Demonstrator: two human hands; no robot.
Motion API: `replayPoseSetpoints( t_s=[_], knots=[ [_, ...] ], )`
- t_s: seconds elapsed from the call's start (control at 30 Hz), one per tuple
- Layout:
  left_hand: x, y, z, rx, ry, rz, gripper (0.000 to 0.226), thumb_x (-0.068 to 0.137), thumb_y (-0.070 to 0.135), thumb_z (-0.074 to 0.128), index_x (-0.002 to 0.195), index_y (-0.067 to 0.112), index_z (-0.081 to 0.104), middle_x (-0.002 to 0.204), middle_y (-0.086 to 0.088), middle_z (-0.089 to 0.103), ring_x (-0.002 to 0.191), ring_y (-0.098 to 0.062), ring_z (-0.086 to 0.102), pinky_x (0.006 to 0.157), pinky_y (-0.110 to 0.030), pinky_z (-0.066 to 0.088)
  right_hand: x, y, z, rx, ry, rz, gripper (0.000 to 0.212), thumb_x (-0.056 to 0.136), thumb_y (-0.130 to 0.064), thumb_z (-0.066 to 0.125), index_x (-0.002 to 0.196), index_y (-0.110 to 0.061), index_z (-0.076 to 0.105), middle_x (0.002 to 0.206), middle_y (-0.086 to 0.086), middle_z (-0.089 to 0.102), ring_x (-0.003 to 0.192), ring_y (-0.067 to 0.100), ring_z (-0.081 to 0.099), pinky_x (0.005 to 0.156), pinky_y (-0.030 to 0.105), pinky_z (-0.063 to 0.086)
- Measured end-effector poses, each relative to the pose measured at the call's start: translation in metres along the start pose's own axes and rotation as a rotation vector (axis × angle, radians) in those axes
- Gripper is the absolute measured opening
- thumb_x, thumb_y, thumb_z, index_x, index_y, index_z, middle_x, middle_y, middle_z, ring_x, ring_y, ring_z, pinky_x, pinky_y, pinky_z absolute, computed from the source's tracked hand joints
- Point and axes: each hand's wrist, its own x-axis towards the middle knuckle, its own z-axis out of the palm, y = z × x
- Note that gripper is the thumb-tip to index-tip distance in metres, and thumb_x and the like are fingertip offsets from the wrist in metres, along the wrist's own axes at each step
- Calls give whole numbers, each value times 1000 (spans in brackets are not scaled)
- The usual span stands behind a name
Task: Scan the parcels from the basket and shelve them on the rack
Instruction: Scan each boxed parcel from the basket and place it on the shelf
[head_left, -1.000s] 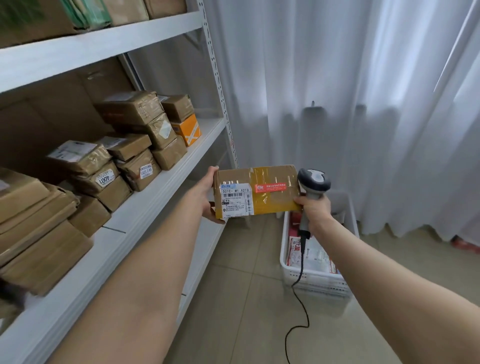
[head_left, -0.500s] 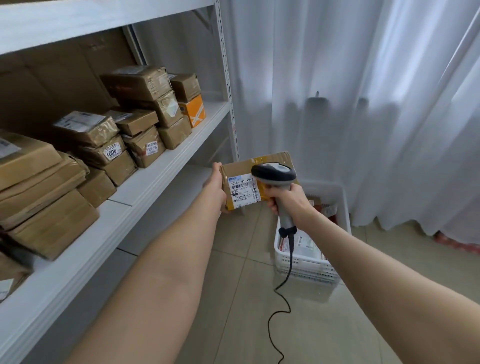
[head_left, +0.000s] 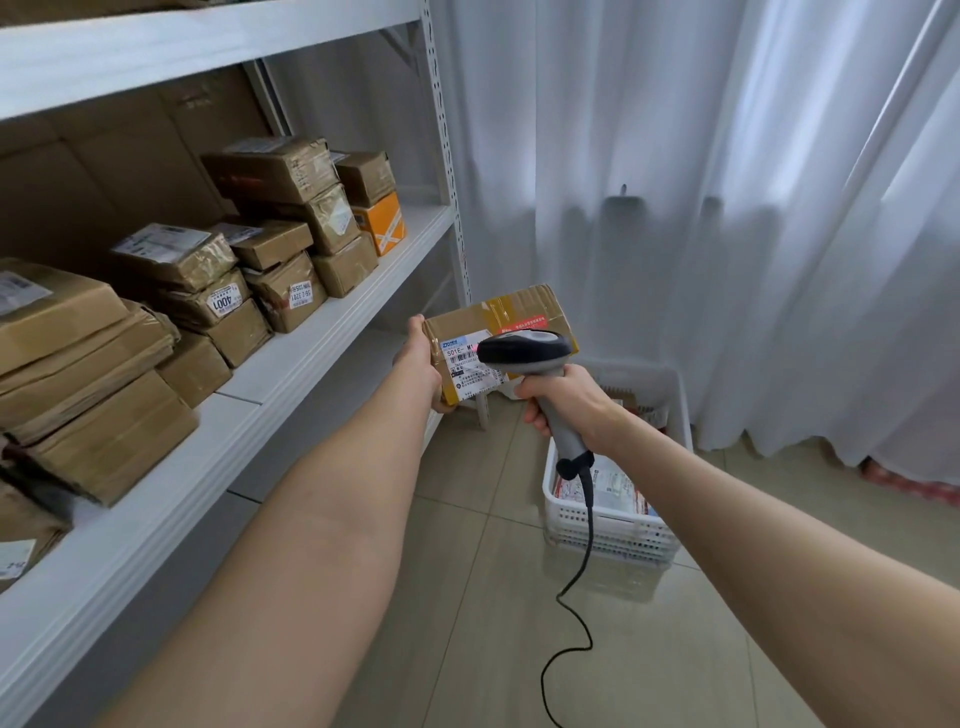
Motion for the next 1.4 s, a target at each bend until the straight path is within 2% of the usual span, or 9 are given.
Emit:
replayPoseSetpoints(
  t_s=[0.17, 0.33, 0.53, 0.97, 1.1, 1.17, 1.23, 1.3, 1.4],
  knots=[
    [-6, 5, -2, -11, -21, 2, 74, 79, 77, 31, 112, 19, 64, 99, -12, 72, 91, -33, 67, 82, -49, 49, -8, -7, -2, 21, -9, 9, 11, 86, -6, 60, 75, -6, 59, 51, 4, 58, 41, 11, 51, 43, 20, 45],
    [-11, 9, -4, -24, -29, 3, 74, 78, 79, 30, 97, 18, 66, 75, -17, 73, 84, -33, 67, 72, -46, 50, -13, -14, -3, -13, 14, -1, 12, 86, -9, 60, 74, -7, 60, 53, 3, 58, 42, 10, 51, 46, 20, 46],
    [-16, 14, -6, -48, -5, 8, 73, 76, 80, 35, 94, 16, 64, 70, -19, 71, 80, -34, 68, 69, -49, 53, -18, -19, -5, -20, 25, -23, 12, 85, -8, 61, 73, -6, 60, 52, 4, 58, 43, 12, 50, 46, 21, 46],
    [-42, 13, 3, -89, 39, 31, 68, 76, 77, 40, 91, 15, 64, 86, -14, 72, 87, -35, 66, 90, -52, 45, -26, -20, -16, 49, 19, -23, 5, 86, -8, 61, 82, -6, 61, 56, 5, 58, 45, 13, 50, 46, 21, 46],
    [-52, 16, 2, -87, 28, 9, 67, 75, 76, 44, 87, 14, 66, 74, -17, 72, 84, -37, 66, 85, -52, 46, -26, -21, -22, 145, 67, -66, 5, 88, -10, 64, 87, -6, 61, 58, 6, 60, 46, 14, 53, 46, 22, 49],
    [-59, 19, 0, -67, 17, 4, 64, 73, 75, 47, 83, 15, 66, 71, -18, 72, 78, -37, 68, 78, -52, 50, -22, -22, -28, 181, 167, -96, 8, 89, -14, 67, 91, -11, 59, 65, 4, 62, 51, 13, 55, 50, 22, 50],
    [-65, 21, -5, -59, 5, -4, 61, 71, 73, 52, 76, 14, 66, 71, -17, 72, 69, -36, 70, 70, -53, 52, -17, -23, -38, 236, 296, -104, 13, 87, -17, 69, 93, -17, 57, 78, 1, 62, 67, 14, 59, 59, 25, 52],
    [-73, 25, -13, -23, 2, -13, 59, 68, 72, 55, 78, 15, 66, 76, -15, 73, 75, -35, 69, 72, -51, 53, -10, -25, -48, 286, 380, -93, 21, 86, -18, 70, 102, -16, 58, 89, -1, 61, 86, 20, 61, 74, 34, 56],
    [-88, 37, -26, 70, 37, 27, 61, 69, 73, 56, 81, 13, 64, 91, -15, 71, 85, -33, 63, 75, -44, 52, -2, -31, -60, 352, 408, -50, 35, 84, -16, 72, 116, -10, 60, 93, 1, 62, 95, 25, 60, 90, 43, 52]
  ],
)
